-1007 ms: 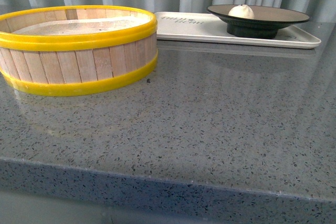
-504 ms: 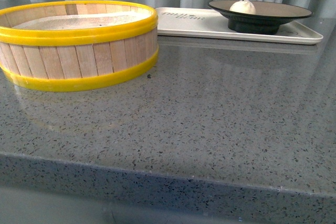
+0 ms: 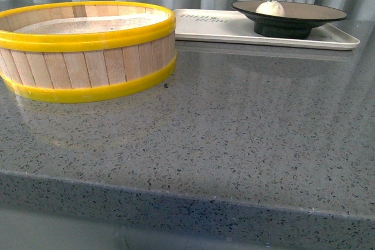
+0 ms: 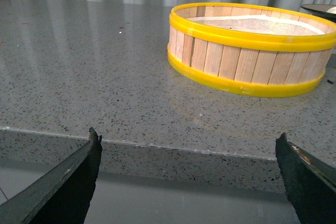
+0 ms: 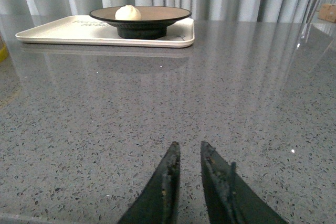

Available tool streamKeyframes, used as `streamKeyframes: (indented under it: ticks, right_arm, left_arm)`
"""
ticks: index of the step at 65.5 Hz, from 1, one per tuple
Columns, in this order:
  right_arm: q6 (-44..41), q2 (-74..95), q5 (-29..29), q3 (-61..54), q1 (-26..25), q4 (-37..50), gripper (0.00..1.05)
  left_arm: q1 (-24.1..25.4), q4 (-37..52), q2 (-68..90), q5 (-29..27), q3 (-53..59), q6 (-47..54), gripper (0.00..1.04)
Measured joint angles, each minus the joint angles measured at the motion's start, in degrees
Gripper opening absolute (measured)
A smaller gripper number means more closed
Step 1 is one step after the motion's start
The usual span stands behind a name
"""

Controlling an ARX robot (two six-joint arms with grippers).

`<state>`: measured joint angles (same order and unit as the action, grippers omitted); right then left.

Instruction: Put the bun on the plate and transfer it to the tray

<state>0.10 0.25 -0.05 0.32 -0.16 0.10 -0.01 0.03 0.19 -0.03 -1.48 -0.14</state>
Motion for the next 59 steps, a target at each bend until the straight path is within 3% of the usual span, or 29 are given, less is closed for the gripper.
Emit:
streamKeyframes:
  ticks: [6, 11, 26, 59]
  right_arm:
    - [0.0, 0.0, -0.02, 0.0, 0.0, 0.0, 0.42]
    - [0.0, 0.0, 0.0, 0.0, 0.0, 0.0, 0.61]
    - [0.04, 0.0, 0.0, 0.0, 0.0, 0.0, 0.98]
    - [0.02, 0.0, 0.0, 0.0, 0.0, 0.0, 0.96]
  left_arm:
    - [0.0, 0.0, 0.0, 0.0, 0.0, 0.0, 0.98]
    - [0.0, 0.0, 0.0, 0.02, 0.0, 0.0, 0.98]
    - [0.0, 0.0, 0.0, 0.0, 0.0, 0.0, 0.98]
    - [0.0, 0.0, 0.0, 0.0, 0.0, 0.0, 0.98]
